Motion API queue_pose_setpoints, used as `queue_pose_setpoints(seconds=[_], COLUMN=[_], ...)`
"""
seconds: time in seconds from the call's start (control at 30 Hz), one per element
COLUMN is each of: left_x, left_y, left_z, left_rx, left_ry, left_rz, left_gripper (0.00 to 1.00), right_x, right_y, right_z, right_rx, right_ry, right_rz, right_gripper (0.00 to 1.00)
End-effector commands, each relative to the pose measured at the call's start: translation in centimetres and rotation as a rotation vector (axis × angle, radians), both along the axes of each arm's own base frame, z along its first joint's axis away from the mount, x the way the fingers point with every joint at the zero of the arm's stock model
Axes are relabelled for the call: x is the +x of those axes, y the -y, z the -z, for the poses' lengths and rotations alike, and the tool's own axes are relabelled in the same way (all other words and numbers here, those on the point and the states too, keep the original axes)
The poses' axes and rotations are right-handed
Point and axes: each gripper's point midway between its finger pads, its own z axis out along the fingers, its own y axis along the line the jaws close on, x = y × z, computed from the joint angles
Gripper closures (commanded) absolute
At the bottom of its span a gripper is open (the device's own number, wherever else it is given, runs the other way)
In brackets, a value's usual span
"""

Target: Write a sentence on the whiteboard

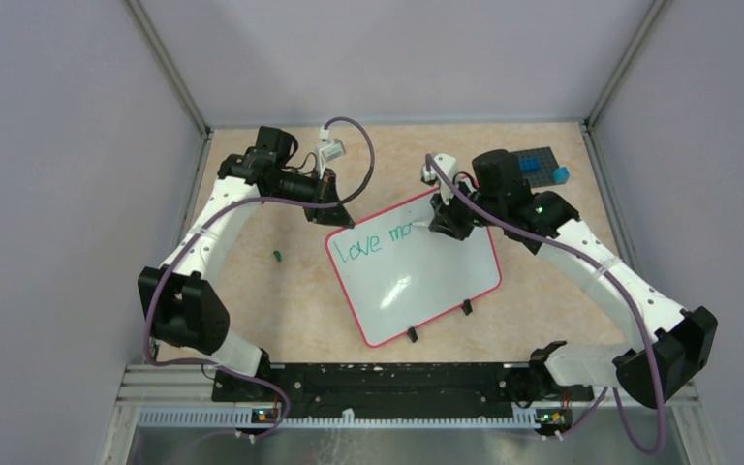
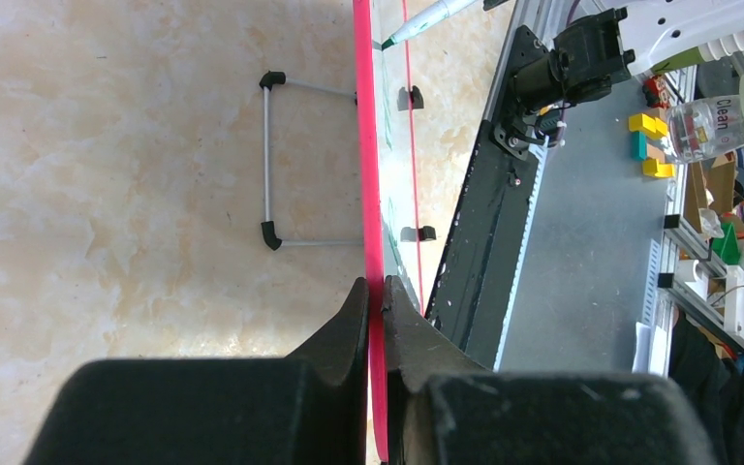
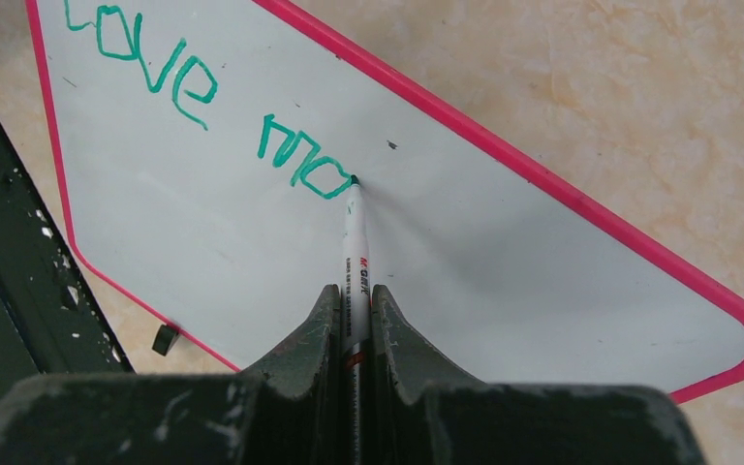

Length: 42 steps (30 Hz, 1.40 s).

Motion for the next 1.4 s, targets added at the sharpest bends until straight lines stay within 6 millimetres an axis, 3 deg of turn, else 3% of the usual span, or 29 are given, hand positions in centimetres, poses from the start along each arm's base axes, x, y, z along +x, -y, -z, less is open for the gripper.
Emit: queue_pose_setpoints(seconds=[0.0, 0.93, 1.13, 1.37], left_x=[-1.0, -0.9, -0.9, -1.0], left_y=[0.5, 0.4, 0.4, 0.4], left_z=[0.0, 0.2, 0.3, 0.1], left_rx=[-0.005, 0.002, 0.004, 0.001], left_ry=[-0.006, -0.010, -0.012, -0.009], left_rz=[0.034, 0.032, 0.031, 0.030], left_gripper=[1.00, 1.00, 1.00, 1.00], right_x=[1.8, -0.8, -0.9, -0.6], right_y=[-0.3, 0.5, 0.6, 0.7], right_z=[-2.2, 0.8, -0.6, -4.3], right_rx=[0.029, -0.005, 0.000, 0.039], right_ry=[0.067, -0.015, 0.009, 0.079], right_rz=[0.025, -0.028, -0.032, -0.017], right_gripper=[1.00, 1.00, 1.00, 1.00])
